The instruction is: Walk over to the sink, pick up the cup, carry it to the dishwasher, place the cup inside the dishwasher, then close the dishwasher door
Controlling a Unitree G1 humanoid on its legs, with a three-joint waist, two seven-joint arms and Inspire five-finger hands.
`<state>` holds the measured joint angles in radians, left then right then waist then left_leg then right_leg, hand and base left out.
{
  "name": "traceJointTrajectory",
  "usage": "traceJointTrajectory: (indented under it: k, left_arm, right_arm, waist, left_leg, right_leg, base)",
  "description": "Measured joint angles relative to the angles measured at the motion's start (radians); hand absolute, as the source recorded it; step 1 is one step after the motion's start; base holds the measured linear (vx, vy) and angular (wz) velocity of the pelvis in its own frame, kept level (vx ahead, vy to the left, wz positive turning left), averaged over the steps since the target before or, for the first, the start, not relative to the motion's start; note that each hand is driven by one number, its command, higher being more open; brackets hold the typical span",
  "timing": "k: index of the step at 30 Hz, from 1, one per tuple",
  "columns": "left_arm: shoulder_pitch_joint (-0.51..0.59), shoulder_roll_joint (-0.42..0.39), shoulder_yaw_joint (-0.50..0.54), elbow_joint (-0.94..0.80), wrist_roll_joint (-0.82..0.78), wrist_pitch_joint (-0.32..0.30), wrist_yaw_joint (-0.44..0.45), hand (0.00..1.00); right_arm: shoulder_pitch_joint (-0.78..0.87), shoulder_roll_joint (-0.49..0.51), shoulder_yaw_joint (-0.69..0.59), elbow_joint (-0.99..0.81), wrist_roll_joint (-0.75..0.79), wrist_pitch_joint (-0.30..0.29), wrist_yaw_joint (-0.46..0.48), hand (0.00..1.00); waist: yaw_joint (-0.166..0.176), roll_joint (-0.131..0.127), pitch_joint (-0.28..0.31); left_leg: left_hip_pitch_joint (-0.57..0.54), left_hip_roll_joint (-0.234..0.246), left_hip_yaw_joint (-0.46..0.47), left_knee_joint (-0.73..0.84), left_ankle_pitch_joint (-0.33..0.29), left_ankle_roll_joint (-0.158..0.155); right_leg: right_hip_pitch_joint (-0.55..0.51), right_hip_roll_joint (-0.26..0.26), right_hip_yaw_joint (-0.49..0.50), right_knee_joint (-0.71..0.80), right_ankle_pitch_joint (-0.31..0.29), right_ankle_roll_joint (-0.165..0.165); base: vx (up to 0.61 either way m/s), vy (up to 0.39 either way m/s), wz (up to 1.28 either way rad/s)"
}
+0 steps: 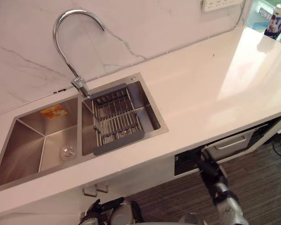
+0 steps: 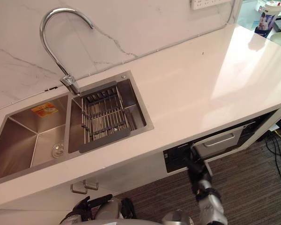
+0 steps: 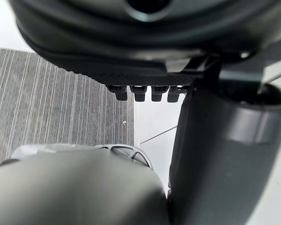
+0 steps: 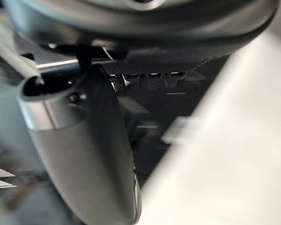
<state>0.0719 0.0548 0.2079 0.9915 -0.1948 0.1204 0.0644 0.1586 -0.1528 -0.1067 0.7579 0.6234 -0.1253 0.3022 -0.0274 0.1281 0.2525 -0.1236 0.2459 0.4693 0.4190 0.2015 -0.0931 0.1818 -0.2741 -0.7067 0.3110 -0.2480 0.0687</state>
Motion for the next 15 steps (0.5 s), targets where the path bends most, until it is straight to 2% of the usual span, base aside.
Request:
traceJointTrajectory:
  k: [2, 4, 6, 7, 8, 9, 10, 12, 14, 15]
  left_arm:
    - [0.026, -0.002, 0.0, -0.001, -0.086, -0.005, -0.014, 1.0]
    - [0.042, -0.002, 0.002, -0.007, -0.128, -0.014, -0.046, 1.0]
    - [0.057, -0.001, 0.002, -0.016, -0.206, -0.015, -0.088, 1.0]
    - [0.058, 0.0, 0.0, -0.015, -0.217, -0.013, -0.097, 1.0]
    - [0.057, 0.003, -0.004, -0.015, -0.22, -0.004, -0.117, 1.0]
    - [0.047, 0.005, -0.013, -0.015, -0.22, 0.008, -0.136, 1.0]
    - [0.035, 0.004, -0.019, -0.015, -0.224, 0.02, -0.141, 1.0]
    - [0.014, 0.006, -0.041, -0.015, -0.217, 0.068, -0.141, 1.0]
    - [0.003, 0.019, -0.046, -0.013, -0.215, 0.099, -0.143, 1.0]
    - [-0.002, 0.026, -0.058, -0.013, -0.215, 0.114, -0.146, 1.0]
  right_arm:
    - [0.044, -0.008, -0.009, 0.014, -0.085, 0.003, -0.027, 1.0]
    - [0.07, -0.008, -0.046, 0.026, -0.143, -0.003, -0.064, 1.0]
    - [0.073, -0.035, -0.085, 0.061, -0.238, -0.017, -0.104, 1.0]
    - [0.076, -0.042, -0.085, 0.063, -0.26, -0.019, -0.116, 1.0]
    - [0.09, -0.048, -0.085, 0.065, -0.288, -0.023, -0.137, 1.0]
    - [0.097, -0.043, -0.089, 0.071, -0.314, -0.023, -0.156, 1.0]
    - [0.098, -0.037, -0.094, 0.077, -0.325, -0.023, -0.166, 1.0]
    - [0.081, -0.01, -0.106, 0.09, -0.356, -0.021, -0.206, 1.0]
    - [0.047, 0.003, -0.108, 0.125, -0.356, 0.01, -0.235, 1.0]
    - [0.03, 0.004, -0.122, 0.15, -0.356, 0.028, -0.242, 1.0]
  waist:
    - [-0.02, 0.005, -0.001]
    - [-0.017, 0.002, 0.001]
    - [-0.016, 0.0, 0.002]
    - [-0.019, 0.0, 0.002]
    - [-0.021, 0.0, 0.002]
    - [-0.028, -0.001, 0.001]
    - [-0.029, -0.005, -0.001]
    - [-0.029, -0.015, -0.009]
    - [-0.031, -0.023, -0.004]
    - [-0.029, -0.036, 0.001]
  left_leg:
    - [-0.007, -0.001, -0.006, -0.001, 0.033, -0.009]
    - [-0.006, -0.002, -0.047, 0.018, 0.032, -0.009]
    - [-0.015, 0.011, -0.054, 0.207, -0.089, 0.026]
    - [-0.013, 0.011, -0.038, 0.252, -0.122, 0.04]
    - [0.013, 0.01, 0.015, 0.286, -0.165, 0.079]
    - [0.044, 0.006, 0.074, 0.231, -0.209, 0.091]
    - [0.051, -0.006, 0.092, 0.19, -0.223, 0.083]
    - [0.064, -0.071, 0.096, 0.016, -0.243, 0.066]
    - [0.086, -0.106, 0.089, -0.091, -0.247, 0.064]
    - [0.111, -0.125, 0.088, -0.152, -0.247, 0.064]
  right_leg:
    - [-0.003, 0.001, 0.0, -0.007, 0.007, -0.008]
    - [-0.009, 0.007, 0.021, -0.013, 0.013, -0.018]
    - [-0.028, 0.004, 0.072, -0.013, 0.02, -0.023]
    - [-0.032, 0.004, 0.084, -0.014, 0.018, -0.026]
    - [-0.04, 0.006, 0.095, -0.015, 0.02, -0.026]
    - [-0.048, 0.011, 0.093, -0.018, 0.029, -0.014]
    - [-0.058, 0.01, 0.089, -0.019, 0.037, -0.004]
    - [-0.102, 0.013, 0.068, -0.054, 0.083, 0.002]
    - [-0.113, 0.008, 0.044, -0.049, 0.089, 0.003]
    - [-0.111, 0.003, 0.034, -0.038, 0.089, 0.003]
  base:
    - [-0.03, -0.01, -0.06]
    - [-0.06, 0.008, -0.36]
    - [-0.04, 0.082, -0.69]
    - [-0.02, 0.137, -0.54]
    - [0.02, 0.139, -0.16]
    - [0.03, 0.14, 0.04]
    - [0.04, 0.125, 0.27]
    - [0.04, 0.092, 0.31]
    - [0.01, 0.099, 0.38]
    - [-0.02, 0.095, 0.35]
